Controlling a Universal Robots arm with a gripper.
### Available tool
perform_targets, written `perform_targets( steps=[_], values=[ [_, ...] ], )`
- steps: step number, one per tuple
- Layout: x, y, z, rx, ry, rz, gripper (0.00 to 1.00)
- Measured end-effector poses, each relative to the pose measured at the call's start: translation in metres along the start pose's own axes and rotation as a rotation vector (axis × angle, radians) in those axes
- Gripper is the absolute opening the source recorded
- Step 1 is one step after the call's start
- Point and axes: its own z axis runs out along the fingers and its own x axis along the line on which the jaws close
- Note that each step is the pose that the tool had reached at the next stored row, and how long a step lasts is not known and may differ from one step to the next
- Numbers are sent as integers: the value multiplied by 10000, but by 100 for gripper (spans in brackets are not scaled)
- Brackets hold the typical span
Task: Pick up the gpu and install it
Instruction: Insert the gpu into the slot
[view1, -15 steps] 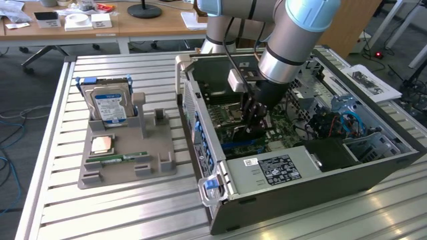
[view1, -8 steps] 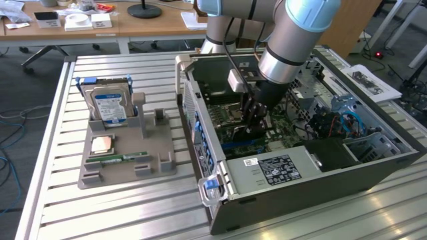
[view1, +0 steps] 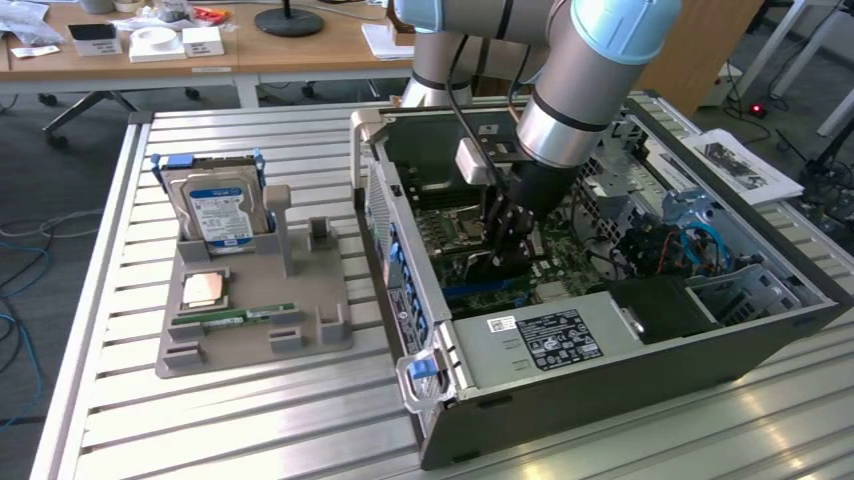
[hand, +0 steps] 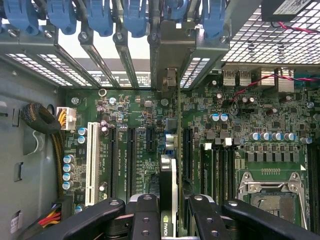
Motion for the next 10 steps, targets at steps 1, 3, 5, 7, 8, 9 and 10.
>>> perform_targets(
  steps=[1,3,5,7,8,9,10],
  values=[
    [0,0,0,0,0,0,27],
    [0,0,0,1,0,0,27],
    [0,0,0,1,0,0,27],
    [0,0,0,1,0,0,27],
    [0,0,0,1,0,0,27],
    [0,0,0,1,0,0,27],
    [0,0,0,1,0,0,27]
  ],
)
